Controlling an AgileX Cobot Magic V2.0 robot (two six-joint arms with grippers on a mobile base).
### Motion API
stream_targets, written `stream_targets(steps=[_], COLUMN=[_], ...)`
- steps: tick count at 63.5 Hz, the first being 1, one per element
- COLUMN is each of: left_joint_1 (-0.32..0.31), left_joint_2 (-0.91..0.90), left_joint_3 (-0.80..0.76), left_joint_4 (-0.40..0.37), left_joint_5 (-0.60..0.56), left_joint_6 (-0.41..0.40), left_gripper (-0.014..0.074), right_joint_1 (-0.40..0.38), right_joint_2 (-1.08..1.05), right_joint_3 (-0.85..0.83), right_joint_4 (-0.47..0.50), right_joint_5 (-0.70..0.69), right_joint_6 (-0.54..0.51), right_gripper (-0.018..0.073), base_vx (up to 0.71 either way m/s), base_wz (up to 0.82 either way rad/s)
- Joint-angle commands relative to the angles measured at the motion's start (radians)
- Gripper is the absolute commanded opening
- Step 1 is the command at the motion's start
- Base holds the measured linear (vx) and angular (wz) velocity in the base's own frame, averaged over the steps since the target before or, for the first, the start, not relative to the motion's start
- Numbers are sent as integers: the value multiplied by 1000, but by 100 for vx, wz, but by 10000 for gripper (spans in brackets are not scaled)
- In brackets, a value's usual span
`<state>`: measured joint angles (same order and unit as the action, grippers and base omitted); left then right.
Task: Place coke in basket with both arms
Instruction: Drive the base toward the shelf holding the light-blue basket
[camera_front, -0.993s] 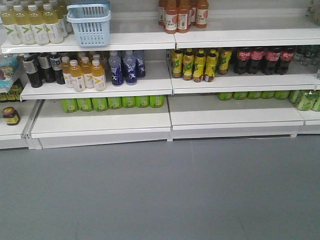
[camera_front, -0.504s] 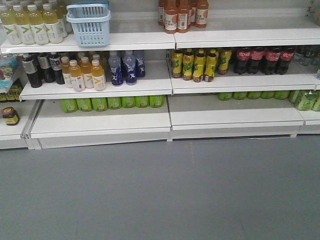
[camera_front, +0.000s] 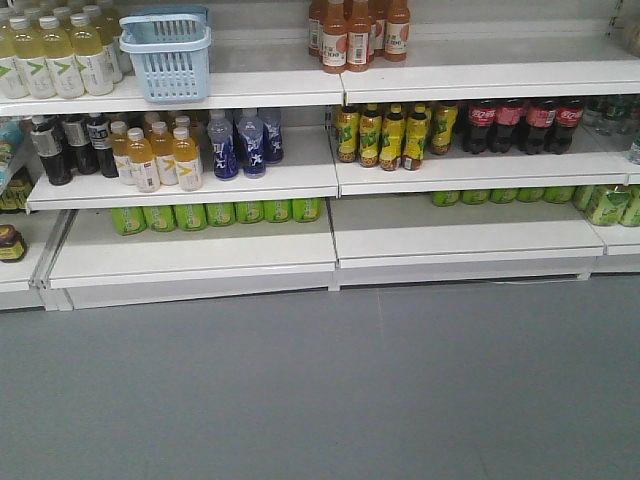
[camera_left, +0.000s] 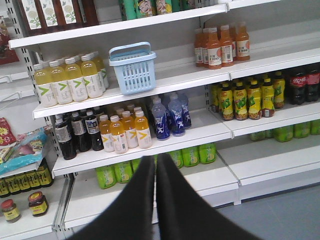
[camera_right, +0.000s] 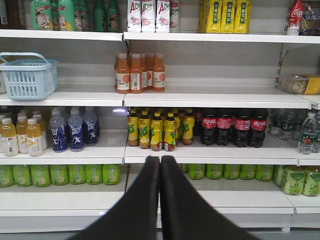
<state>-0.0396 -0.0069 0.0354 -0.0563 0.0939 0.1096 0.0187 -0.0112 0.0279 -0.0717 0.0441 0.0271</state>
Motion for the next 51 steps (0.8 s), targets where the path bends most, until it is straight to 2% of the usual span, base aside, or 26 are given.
stream_targets(steps=[1,51], left_joint_1=[1,1], left_joint_2=[-20,-20], left_joint_3=[-34,-34], left_joint_4=[-1,-1], left_joint_5=[-81,-81], left_joint_6=[-3,-3], left_gripper=[-6,-6], right_joint_1=[-5,-5], right_joint_2=[-13,-13], right_joint_3=[8,8], right_joint_4=[-3,-3], right_joint_5=[-72,-71], right_joint_6=[-4,-4], right_gripper=[-10,-10], base_vx=[10,10], base_wz=[-3,2])
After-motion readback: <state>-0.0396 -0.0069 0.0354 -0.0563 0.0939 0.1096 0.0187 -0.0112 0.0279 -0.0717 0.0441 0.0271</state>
